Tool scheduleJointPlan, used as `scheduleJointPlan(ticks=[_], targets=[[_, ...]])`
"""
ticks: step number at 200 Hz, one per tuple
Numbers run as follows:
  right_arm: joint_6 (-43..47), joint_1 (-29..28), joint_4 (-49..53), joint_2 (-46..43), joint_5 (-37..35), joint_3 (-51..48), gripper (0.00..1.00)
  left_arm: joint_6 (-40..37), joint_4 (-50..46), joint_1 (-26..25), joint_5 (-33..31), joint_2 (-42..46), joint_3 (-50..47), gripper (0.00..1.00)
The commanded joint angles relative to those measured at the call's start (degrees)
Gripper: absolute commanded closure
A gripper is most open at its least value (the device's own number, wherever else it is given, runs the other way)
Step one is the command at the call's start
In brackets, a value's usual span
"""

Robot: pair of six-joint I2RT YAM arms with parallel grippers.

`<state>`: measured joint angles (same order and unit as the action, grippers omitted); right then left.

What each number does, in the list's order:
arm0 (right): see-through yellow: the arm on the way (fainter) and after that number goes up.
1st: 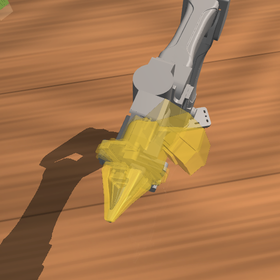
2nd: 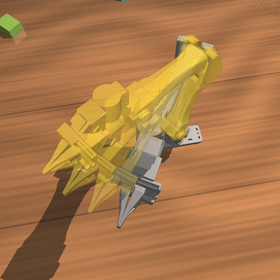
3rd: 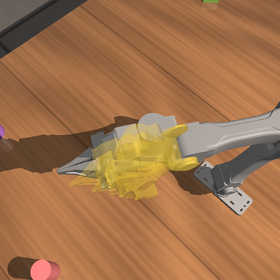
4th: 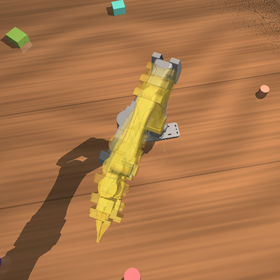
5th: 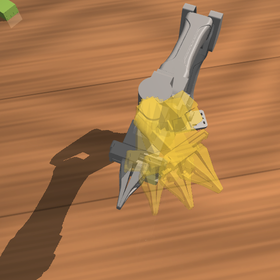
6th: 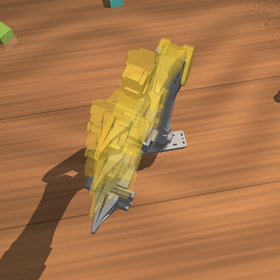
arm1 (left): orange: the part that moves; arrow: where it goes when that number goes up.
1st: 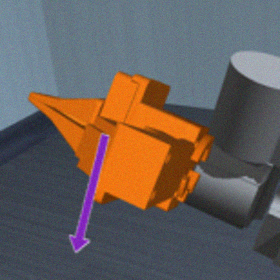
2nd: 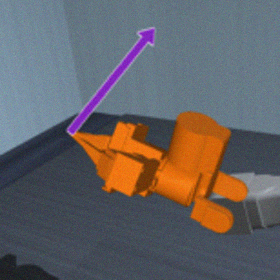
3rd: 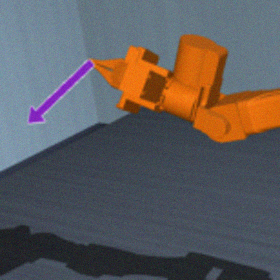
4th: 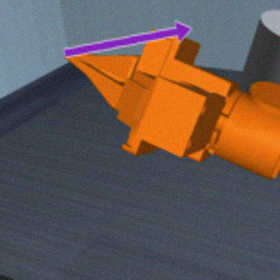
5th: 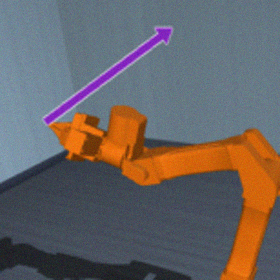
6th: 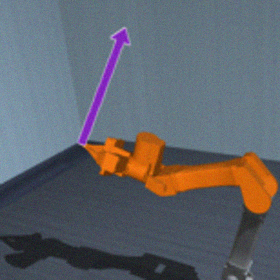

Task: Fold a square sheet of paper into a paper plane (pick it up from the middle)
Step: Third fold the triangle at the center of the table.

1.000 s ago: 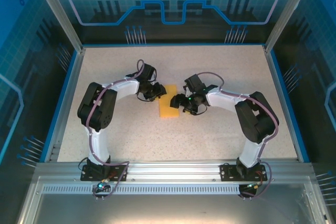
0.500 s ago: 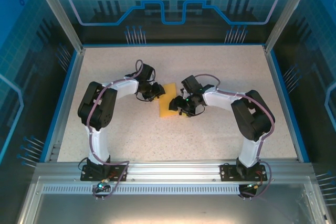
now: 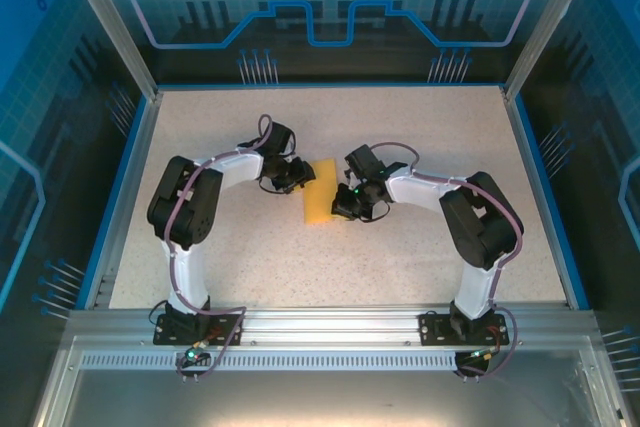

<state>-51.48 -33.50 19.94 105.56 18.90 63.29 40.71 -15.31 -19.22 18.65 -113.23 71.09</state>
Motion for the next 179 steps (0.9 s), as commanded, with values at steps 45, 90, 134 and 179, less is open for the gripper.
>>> scheduleJointPlan(ticks=[45, 90, 134, 179], targets=[[10.09, -0.35, 9.88, -2.15, 4.86, -0.51, 0.99, 2.17, 7.96, 0.42, 8.38, 8.71, -7.99, 0.61], [10.20, 0.10, 9.39, -3.09, 4.31, -1.27, 0.95, 1.61, 7.92, 0.41, 6.22, 5.20, -9.41, 0.67], [5.96, 0.27, 6.36, -5.58, 1.40, -3.57, 0.73, 0.79, 6.16, 0.26, 3.88, 2.46, -8.53, 0.72], [0.43, 0.45, 0.67, -8.82, 0.80, -8.02, 0.78, 0.23, 5.46, 0.17, 3.14, 1.09, -8.50, 0.74]])
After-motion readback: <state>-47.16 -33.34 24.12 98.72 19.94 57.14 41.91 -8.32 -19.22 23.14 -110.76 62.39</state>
